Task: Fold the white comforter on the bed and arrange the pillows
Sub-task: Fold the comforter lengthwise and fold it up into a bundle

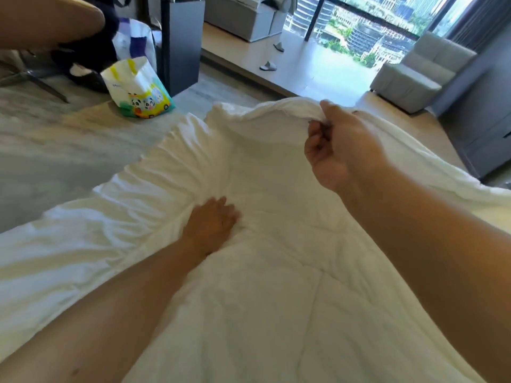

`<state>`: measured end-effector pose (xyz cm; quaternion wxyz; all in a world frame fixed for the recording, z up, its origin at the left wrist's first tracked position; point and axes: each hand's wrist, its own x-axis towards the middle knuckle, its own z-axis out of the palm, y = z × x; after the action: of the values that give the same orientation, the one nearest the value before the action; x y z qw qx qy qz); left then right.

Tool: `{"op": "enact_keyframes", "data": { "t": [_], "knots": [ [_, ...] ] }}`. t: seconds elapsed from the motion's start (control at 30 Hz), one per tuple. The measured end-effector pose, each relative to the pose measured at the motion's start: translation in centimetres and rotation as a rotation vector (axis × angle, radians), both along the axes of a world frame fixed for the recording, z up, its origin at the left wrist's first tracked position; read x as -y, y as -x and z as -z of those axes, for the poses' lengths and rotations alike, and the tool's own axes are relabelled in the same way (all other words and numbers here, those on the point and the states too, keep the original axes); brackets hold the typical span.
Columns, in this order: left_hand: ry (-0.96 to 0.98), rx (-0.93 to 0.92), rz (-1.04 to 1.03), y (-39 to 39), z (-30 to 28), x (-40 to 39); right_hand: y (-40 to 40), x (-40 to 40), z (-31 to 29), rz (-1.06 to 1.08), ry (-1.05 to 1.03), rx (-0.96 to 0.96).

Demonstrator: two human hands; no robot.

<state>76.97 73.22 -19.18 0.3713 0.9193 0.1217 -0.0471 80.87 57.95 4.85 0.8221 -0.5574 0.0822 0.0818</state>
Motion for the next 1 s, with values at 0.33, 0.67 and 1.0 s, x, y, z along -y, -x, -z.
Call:
{"op": "enact_keyframes", "data": {
  "t": [0.33, 0.67, 1.0],
  "knots": [
    [1.309, -0.061, -0.243, 10.0, -15.8, -8.8, 15.0, -10.9, 7.2, -0.518, 0.424, -0.129],
    [0.737, -0.067, -0.526, 12.3, -6.2, -8.7, 12.2, 11.8, 17.1, 0.342, -0.053, -0.506],
    [0.594, 0.156, -0.529, 6.2, -11.3, -17.1, 11.7, 13.4, 6.1, 0.435, -0.101, -0.132]
  ]
}}
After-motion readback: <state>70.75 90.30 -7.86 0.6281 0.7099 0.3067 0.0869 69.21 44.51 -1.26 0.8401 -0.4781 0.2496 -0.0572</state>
